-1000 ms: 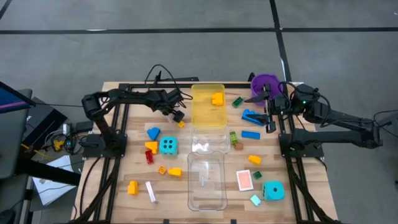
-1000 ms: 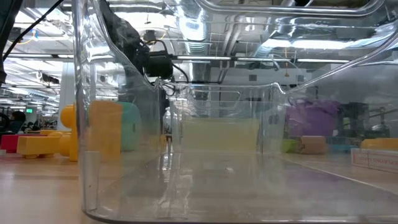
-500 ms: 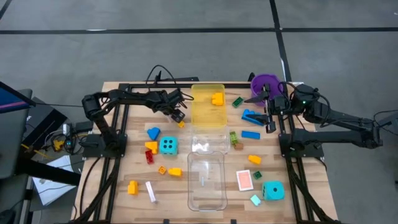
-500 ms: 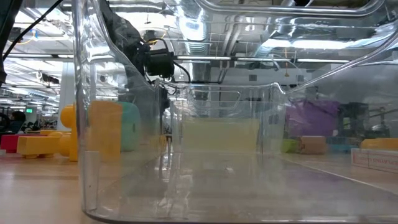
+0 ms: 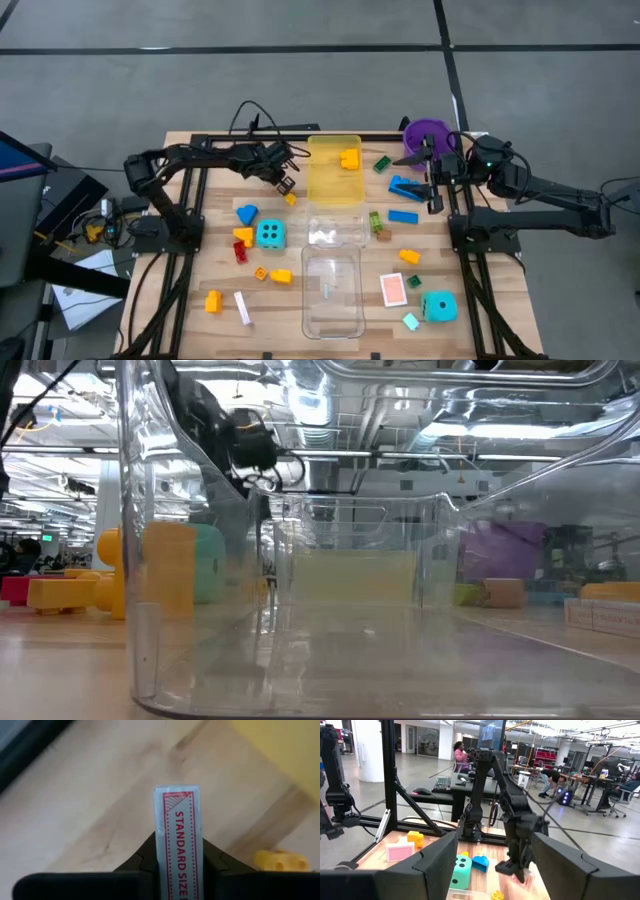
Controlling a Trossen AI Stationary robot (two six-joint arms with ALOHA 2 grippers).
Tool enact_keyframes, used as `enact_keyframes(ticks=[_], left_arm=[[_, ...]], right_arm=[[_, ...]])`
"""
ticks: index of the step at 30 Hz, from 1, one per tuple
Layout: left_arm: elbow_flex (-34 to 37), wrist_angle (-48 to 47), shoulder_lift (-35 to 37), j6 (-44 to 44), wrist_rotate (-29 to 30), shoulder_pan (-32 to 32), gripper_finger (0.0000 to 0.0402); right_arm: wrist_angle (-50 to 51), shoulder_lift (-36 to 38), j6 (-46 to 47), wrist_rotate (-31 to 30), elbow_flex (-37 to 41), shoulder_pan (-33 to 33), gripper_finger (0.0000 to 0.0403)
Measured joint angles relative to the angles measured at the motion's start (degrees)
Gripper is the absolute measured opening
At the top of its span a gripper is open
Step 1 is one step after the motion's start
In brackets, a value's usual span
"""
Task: Pick & Place Toys
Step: Put the red deck of cards into the top transparent bin
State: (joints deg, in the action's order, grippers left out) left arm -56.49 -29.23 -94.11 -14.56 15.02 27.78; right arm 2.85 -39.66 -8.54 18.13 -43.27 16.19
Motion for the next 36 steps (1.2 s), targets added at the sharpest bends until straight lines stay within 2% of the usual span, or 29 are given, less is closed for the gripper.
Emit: enact_keyframes(ticks=[6,12,18,23,27,32,36], left_arm=[[0.00,0.15,8.05,4.08,-2.07,-0.31,0.0059],[0.00,0.16,14.28,8.19,-6.77,-2.81,0.0059],[0.00,1.97,16.69,9.48,-6.97,-6.13,0.0059],[0.00,5.55,16.87,11.33,-9.60,-8.74,0.0059],[0.00,14.40,16.87,11.34,-13.93,-11.00,0.0059],[0.00,31.08,16.85,13.41,-19.31,-14.52,0.0059],[0.00,44.50,16.85,15.57,-19.97,-17.76,0.0059]], right_arm=[[0.11,0.00,0.02,0.00,0.00,0.00,0.0249],[0.11,0.00,0.02,0.00,0.00,0.00,0.0249],[0.10,-0.01,0.01,0.00,0.00,0.00,0.0249],[0.65,0.00,-0.20,0.00,0.00,0.00,0.0249],[1.51,-0.09,-1.91,-0.15,0.00,0.00,0.0249],[1.30,-0.79,-2.43,-0.16,-0.02,0.00,0.0249],[0.94,-2.10,-2.45,-0.17,-0.04,0.00,0.0249]])
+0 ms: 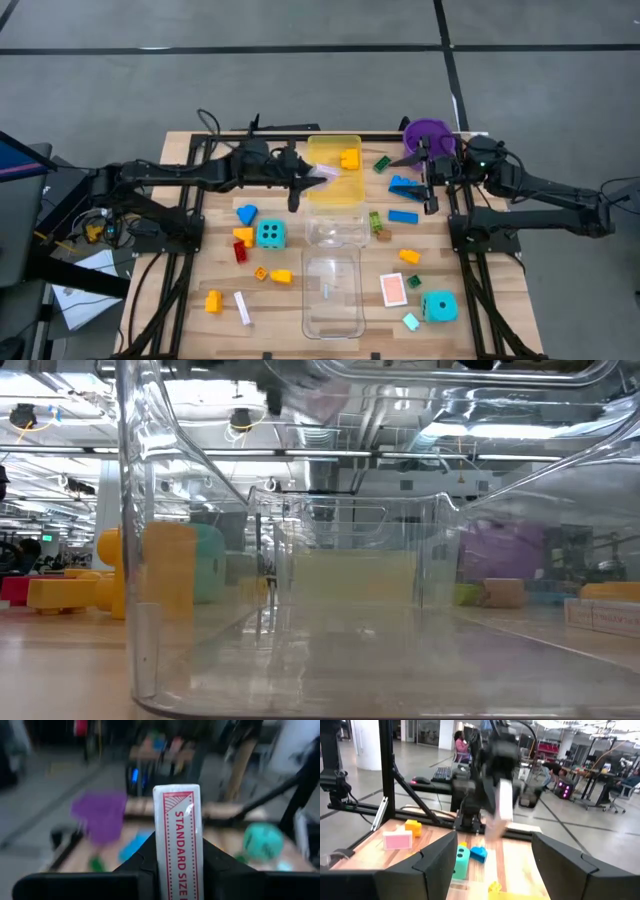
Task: Pick & Place Toys
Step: Put the red deck of cards into the top transparent bin
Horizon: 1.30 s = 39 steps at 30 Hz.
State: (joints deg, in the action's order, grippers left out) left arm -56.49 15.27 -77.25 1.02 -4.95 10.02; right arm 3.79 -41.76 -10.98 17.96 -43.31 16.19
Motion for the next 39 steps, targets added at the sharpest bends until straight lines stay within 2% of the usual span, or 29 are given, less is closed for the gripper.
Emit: enact_keyframes(ticks=[6,13,17,30,39], left_arm=[[-0.07,13.35,-1.27,0.67,0.00,-2.89,0.0059],[-0.04,25.62,-7.52,1.91,0.10,-2.93,0.0059],[-0.02,32.76,-9.19,2.05,-1.20,-2.93,0.0059],[-0.02,41.65,-14.32,1.60,-1.44,-3.26,0.0059],[-0.02,42.13,-14.32,1.75,-1.78,-3.26,0.0059]], right_arm=[[-5.34,-3.50,0.35,0.17,0.00,-0.29,0.0249],[-15.84,-10.88,0.80,1.53,0.02,-2.44,0.0249],[-16.91,-12.96,1.40,1.51,-1.03,-2.44,0.0249],[-22.43,-18.36,2.38,1.53,-1.88,-2.43,0.0249],[-25.62,-19.74,3.84,1.54,-1.86,-2.43,0.0249]])
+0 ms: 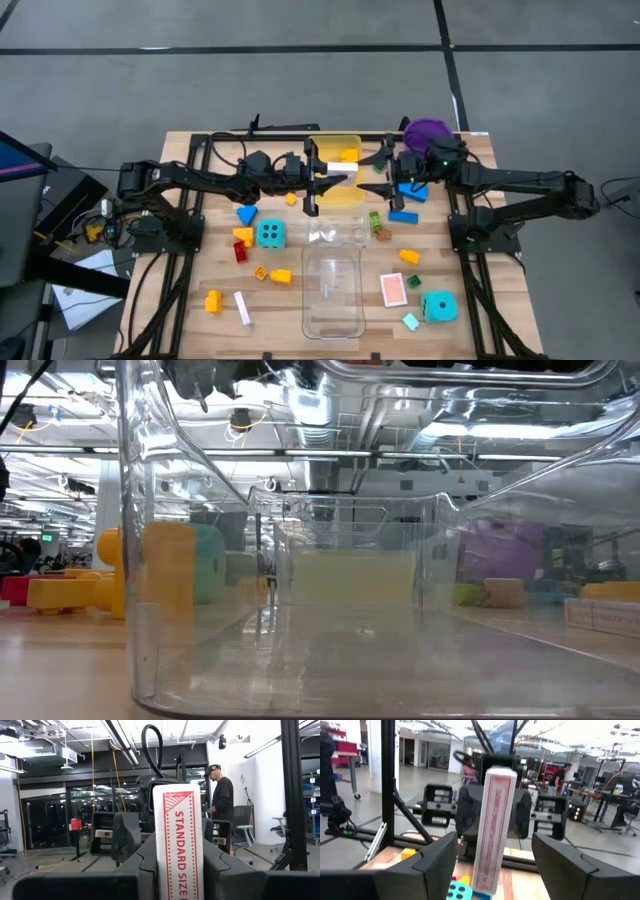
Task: Pick & Place Toys
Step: Put the red deck of cards into the top transparent bin
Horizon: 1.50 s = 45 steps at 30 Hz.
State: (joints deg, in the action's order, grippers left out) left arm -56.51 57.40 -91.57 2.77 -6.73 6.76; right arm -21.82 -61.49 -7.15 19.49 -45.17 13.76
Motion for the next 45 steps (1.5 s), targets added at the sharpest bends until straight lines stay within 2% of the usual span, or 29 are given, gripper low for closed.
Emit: enact_keyframes(ticks=[10,16,26,31,38,45], left_arm=[[0.00,0.69,0.00,1.46,-0.21,0.00,0.0059],[0.00,0.59,0.00,1.46,-0.23,0.00,0.0059],[0.00,-1.10,0.00,1.46,-0.21,0.00,0.0063],[0.00,-1.06,0.00,1.39,-0.21,0.00,0.0064],[0.00,-1.50,0.00,1.48,0.40,0.00,0.0067],[0.00,-2.50,0.00,1.34,-0.40,-0.02,0.0104]], right_arm=[[-4.42,-3.53,2.24,0.15,0.00,-0.13,0.0249],[-3.78,-6.41,2.67,0.17,-1.92,-0.13,0.0249],[-3.93,-6.67,2.72,0.17,-2.78,-0.24,0.0244],[-3.61,-6.75,3.33,0.15,-2.78,-0.24,0.0197],[-3.40,-6.73,2.74,0.58,-2.78,-0.24,0.0060],[-2.95,-6.73,3.54,1.65,-2.75,-0.23,0.0062]])
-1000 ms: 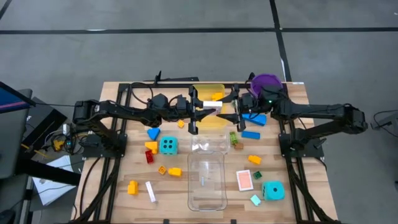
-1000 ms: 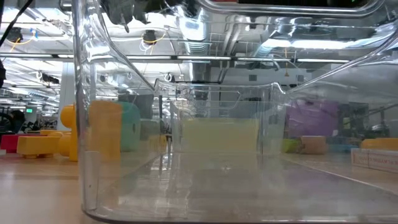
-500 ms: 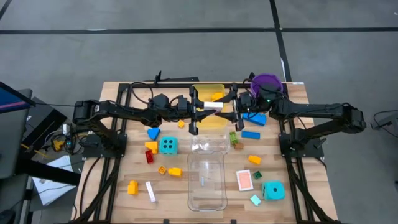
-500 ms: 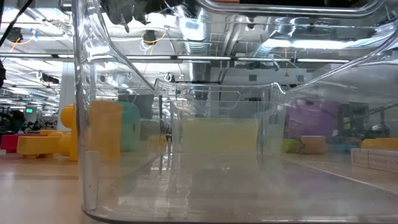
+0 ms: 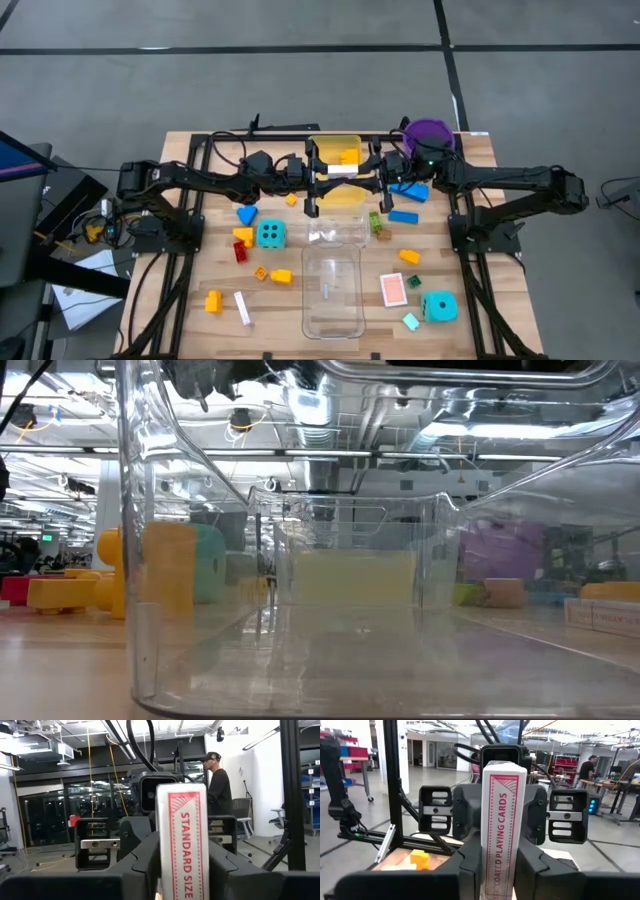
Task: Pick & Place Toys
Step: Put the red deck of cards into the top transparent bin
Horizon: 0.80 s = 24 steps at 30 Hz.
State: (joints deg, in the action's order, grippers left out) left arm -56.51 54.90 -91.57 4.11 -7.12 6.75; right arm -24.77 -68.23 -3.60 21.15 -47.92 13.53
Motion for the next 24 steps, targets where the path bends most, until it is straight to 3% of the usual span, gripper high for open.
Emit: enact_keyframes(ticks=[5,10,17,24], left_arm=[[0.00,-1.59,0.72,8.00,5.67,0.02,0.0138],[0.00,-12.07,6.38,16.61,13.19,-0.05,0.0171],[-0.02,-33.16,17.29,17.42,18.05,0.08,0.0190],[0.02,-52.39,25.08,11.94,27.73,0.06,0.0169]], right_arm=[[2.13,1.21,0.19,-0.20,0.00,1.00,0.0062],[7.65,4.20,0.21,-0.88,0.00,2.20,0.0062],[15.77,5.70,1.31,-1.95,0.00,3.42,0.0062],[18.96,5.31,6.83,-5.00,0.00,3.46,0.0062]])
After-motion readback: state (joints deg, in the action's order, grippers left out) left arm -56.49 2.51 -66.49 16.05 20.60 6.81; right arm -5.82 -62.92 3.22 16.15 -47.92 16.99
